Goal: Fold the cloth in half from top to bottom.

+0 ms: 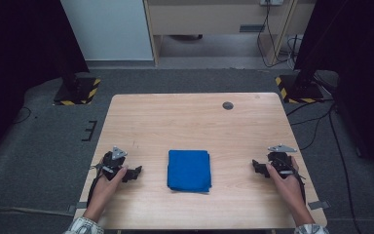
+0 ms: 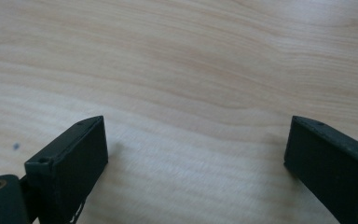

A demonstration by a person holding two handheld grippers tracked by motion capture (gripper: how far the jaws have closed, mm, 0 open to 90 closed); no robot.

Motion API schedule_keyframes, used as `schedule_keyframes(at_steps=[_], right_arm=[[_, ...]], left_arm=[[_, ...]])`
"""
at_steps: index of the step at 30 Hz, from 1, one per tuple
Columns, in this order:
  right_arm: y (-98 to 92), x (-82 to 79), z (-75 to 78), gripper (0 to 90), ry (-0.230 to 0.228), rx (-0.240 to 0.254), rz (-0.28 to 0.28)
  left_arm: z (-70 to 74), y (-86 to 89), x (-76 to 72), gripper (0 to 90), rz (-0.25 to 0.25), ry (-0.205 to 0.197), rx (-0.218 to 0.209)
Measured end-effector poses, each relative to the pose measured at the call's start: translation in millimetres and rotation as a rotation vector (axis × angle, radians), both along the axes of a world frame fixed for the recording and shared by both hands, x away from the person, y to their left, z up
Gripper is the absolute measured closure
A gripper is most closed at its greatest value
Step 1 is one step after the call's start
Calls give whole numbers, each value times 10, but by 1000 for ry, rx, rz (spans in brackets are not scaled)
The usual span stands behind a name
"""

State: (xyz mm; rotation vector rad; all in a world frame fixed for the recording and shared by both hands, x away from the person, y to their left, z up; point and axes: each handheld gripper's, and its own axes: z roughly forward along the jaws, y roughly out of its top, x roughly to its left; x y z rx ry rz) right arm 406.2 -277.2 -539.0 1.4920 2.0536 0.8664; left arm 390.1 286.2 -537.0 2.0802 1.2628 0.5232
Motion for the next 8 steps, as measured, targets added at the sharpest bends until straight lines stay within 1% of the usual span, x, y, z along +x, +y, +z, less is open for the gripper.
schedule_keyframes(at_steps=[4, 8], right_arm=[[23, -107, 1, 62, 0, -3, 17], [26, -127, 2, 59, 1, -2, 11]], left_arm=[[-1, -2, 0, 3, 1, 0, 0], [-1, -4, 3, 1, 2, 1, 0]])
